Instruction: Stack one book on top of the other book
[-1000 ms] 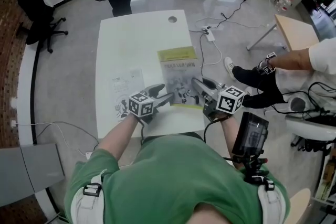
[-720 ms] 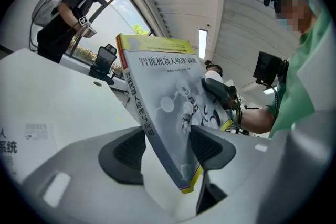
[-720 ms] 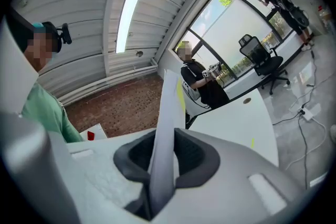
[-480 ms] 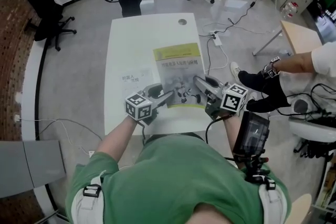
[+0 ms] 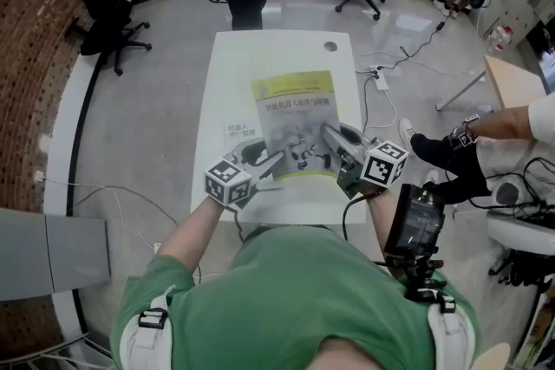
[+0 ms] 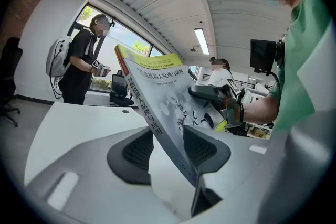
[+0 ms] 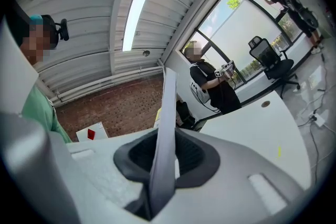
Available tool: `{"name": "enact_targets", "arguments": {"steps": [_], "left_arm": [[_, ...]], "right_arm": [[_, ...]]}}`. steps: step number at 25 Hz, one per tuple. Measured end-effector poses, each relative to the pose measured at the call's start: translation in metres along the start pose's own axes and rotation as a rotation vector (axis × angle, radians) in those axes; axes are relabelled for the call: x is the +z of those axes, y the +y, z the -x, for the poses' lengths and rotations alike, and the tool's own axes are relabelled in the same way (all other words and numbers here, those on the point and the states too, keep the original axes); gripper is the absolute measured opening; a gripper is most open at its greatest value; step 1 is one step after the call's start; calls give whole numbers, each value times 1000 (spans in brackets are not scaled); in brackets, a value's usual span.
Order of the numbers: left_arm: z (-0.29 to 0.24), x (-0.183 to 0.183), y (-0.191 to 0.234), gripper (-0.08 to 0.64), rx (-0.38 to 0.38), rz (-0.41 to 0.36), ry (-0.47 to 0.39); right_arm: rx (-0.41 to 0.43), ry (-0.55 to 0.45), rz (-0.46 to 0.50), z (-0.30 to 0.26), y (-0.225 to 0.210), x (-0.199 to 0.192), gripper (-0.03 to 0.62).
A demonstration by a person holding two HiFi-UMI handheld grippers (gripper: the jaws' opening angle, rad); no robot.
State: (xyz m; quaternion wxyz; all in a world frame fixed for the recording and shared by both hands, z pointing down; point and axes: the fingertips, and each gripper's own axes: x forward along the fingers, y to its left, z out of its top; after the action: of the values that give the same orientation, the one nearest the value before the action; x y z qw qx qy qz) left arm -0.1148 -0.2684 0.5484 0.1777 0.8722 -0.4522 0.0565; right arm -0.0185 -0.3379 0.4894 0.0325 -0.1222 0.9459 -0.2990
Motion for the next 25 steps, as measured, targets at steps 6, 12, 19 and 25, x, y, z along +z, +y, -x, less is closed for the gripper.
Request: {"name": "enact_targets", "arguments": {"steps": [6,12,19,25], "left_arm": [[42,12,31,189,60,-8,33],[76,-2,54,184,92,-9,75],[106,-26,76,181,92,-23,128],[117,-38,84,178,73,-6,163]], "right_arm": [[-19,18,14,-49,22,-4,67],[-63,41,30,-81,36,-31,68],[-143,67,33,-106,44,-72,69],[-205,87,28,-116,47,-90,69]]}}
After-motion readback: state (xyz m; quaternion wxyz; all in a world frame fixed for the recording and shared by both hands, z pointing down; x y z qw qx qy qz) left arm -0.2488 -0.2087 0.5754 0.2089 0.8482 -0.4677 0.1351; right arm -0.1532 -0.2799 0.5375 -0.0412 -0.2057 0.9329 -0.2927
